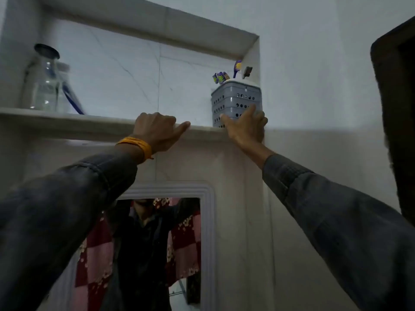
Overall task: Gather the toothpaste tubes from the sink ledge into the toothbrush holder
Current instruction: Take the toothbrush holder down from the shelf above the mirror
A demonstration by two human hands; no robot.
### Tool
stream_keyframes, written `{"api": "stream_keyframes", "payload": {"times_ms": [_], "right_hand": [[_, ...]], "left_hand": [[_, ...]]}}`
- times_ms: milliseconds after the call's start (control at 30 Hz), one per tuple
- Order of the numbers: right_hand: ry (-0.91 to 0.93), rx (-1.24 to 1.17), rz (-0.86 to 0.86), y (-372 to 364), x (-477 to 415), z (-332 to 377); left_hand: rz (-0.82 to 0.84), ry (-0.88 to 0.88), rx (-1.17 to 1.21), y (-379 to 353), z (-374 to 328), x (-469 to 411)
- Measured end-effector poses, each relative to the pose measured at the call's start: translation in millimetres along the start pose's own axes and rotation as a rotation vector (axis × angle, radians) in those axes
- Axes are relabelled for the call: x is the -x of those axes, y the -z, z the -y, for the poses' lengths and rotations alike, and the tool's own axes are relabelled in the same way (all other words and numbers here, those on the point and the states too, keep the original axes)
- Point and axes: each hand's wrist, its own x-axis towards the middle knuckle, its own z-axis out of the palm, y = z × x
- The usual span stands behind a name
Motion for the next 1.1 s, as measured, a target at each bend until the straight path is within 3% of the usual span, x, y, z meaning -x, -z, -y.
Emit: {"api": "stream_keyframes", "payload": {"times_ms": [333, 633, 833, 967, 1100], "right_hand": [[-0.036, -0.147, -0.033, -3.0, -18.0, 2.6], [-0.044, -0.303, -0.041, 30.4, 22.9, 26.6], [-0.018, -0.559, 0.082, 65.0, 114.0, 26.9], [-0.027, -0.608, 0.191, 54.1, 202.6, -11.2], [-0.115, -0.594, 0.272, 21.0, 299.6, -66.2]], "left_hand": [[0.018, 0.065, -0.093, -3.9, 2.0, -4.6], [0.006, 0.053, 0.026, 6.2, -5.9, 33.1], [-0.061, 0.073, 0.288, 16.0, 0.5, 119.5], [0.047, 0.201, 0.345, 8.8, 14.9, 206.8], [0.141, 0.219, 0.419, -7.7, 17.6, 300.3]]}}
